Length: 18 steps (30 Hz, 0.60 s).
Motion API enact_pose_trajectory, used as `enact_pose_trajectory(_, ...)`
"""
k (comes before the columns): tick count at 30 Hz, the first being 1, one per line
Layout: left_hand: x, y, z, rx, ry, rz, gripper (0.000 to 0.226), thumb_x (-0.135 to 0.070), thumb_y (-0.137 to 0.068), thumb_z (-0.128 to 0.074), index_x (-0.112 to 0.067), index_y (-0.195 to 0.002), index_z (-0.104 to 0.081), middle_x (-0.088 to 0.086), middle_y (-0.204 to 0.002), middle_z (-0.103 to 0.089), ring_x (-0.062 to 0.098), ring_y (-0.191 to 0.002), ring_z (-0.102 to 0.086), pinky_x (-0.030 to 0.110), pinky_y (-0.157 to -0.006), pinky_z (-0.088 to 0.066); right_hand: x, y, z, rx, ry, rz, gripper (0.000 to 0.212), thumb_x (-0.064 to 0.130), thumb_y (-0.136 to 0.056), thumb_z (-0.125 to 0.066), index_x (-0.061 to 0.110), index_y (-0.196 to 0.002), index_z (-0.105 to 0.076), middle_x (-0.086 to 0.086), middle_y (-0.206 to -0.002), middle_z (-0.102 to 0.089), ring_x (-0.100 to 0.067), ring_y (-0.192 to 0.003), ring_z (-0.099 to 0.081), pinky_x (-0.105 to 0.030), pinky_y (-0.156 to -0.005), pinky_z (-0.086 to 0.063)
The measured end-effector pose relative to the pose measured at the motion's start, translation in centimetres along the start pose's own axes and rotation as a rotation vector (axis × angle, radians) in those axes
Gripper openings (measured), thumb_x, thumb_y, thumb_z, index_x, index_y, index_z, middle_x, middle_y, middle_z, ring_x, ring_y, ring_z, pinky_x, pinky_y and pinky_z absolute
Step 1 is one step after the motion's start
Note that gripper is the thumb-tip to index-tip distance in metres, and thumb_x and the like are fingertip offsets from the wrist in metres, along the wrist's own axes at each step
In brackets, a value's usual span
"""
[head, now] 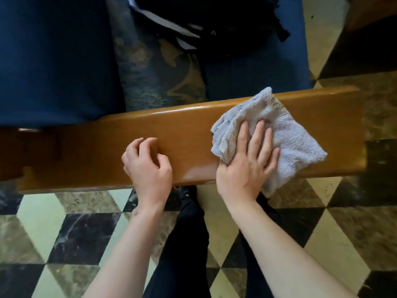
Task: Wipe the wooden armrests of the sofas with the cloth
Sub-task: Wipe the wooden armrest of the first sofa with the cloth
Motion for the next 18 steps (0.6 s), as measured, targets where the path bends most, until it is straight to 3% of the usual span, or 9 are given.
enact_pose_trajectory(5,9.1,-3.3,5.4,0.016,-0.076,0.081,0.04,-0.02,-0.092,-0.056,-0.026,-0.131,-0.054,0.003,-0.144,-0.044,0.025,-0.133,-0.038,0.049,-0.116,-0.033,8.9,3.7,-3.8,0.06,0.045,0.059,0.094,0.04,-0.09,-0.057,0.019,-0.166,-0.007,-0.014,-0.174,0.002,-0.032,-0.161,0.003,-0.058,-0.127,-0.001)
enact_pose_trajectory(10,17.8,-6.2,11.3,-0.039,-0.063,0.109,0.045,-0.012,-0.084,-0.055,-0.014,-0.129,-0.059,0.015,-0.136,-0.05,0.038,-0.122,-0.043,0.047,-0.107,-0.033,22.0,10.3,-9.6,0.117,0.157,0.432,0.111,0.044,-0.083,-0.07,0.017,-0.166,-0.002,-0.014,-0.174,0.004,-0.033,-0.161,0.003,-0.058,-0.127,-0.001)
enact_pose_trajectory(14,22.6,-6.8,14.3,-0.093,0.007,0.106,0.051,-0.022,-0.079,-0.041,-0.01,-0.123,-0.063,0.015,-0.126,-0.056,0.038,-0.114,-0.046,0.043,-0.098,-0.036,30.1,14.1,-12.6,0.12,0.145,0.671,0.096,0.046,-0.083,-0.058,0.017,-0.165,-0.016,-0.012,-0.174,-0.009,-0.03,-0.16,-0.006,-0.055,-0.126,-0.005)
enact_pose_trajectory(18,24.8,-5.1,15.0,-0.094,0.112,0.096,0.05,-0.015,-0.081,-0.041,-0.009,-0.125,-0.064,0.009,-0.128,-0.059,0.034,-0.119,-0.049,0.035,-0.099,-0.038,33.2,16.4,-13.8,0.134,0.128,0.973,0.081,0.043,-0.089,-0.055,0.016,-0.162,-0.03,-0.009,-0.171,-0.023,-0.028,-0.159,-0.018,-0.052,-0.127,-0.01)
Point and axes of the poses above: each hand's wrist, its own y-axis away from the middle knuckle, its own z-axis out of the back of the hand, x = y × z, the point moved 9 cm from there along -y, towards the middle knuckle
